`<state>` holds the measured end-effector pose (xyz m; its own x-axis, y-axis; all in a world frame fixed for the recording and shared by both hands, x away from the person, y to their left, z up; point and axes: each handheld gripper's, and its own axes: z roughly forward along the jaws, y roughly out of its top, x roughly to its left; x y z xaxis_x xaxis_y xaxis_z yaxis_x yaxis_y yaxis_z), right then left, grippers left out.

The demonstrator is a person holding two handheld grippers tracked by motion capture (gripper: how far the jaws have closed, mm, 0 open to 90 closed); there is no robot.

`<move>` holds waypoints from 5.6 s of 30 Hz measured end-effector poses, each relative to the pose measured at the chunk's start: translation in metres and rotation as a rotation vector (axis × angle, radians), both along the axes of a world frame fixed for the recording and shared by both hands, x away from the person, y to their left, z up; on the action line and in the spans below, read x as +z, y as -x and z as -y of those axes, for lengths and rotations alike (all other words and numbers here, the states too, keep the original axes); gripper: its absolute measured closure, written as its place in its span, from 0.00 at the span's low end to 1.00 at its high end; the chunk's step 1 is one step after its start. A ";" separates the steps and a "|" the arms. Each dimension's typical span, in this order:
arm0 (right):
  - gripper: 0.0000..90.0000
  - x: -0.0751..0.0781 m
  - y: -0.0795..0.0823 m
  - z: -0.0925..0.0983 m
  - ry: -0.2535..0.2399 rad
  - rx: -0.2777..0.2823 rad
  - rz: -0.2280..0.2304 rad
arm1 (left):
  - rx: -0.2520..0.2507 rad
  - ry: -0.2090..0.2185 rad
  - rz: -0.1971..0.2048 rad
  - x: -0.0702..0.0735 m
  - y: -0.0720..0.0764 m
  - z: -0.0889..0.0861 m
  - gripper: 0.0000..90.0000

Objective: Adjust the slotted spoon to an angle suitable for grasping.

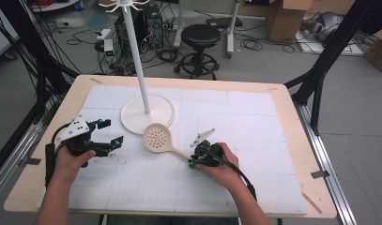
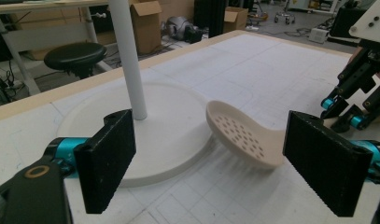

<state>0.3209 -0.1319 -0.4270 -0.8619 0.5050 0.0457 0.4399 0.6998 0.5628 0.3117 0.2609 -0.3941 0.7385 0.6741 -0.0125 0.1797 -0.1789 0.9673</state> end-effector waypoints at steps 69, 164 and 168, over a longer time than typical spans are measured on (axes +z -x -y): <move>0.72 0.003 0.029 0.020 0.025 0.041 0.083 | -0.003 -0.004 0.026 0.007 0.005 -0.002 0.20; 0.32 0.054 0.020 0.108 -0.453 -0.246 0.292 | -0.048 -0.035 0.010 0.002 -0.001 0.016 0.20; 0.31 0.055 0.021 0.114 -0.470 -0.270 0.297 | -0.059 -0.042 0.009 0.002 -0.001 0.019 0.20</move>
<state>0.2998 -0.2460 -0.3715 -0.7166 0.6911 0.0942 0.3442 0.2329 0.9096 0.3132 0.2423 -0.3922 0.7768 0.6293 0.0216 0.1589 -0.2292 0.9603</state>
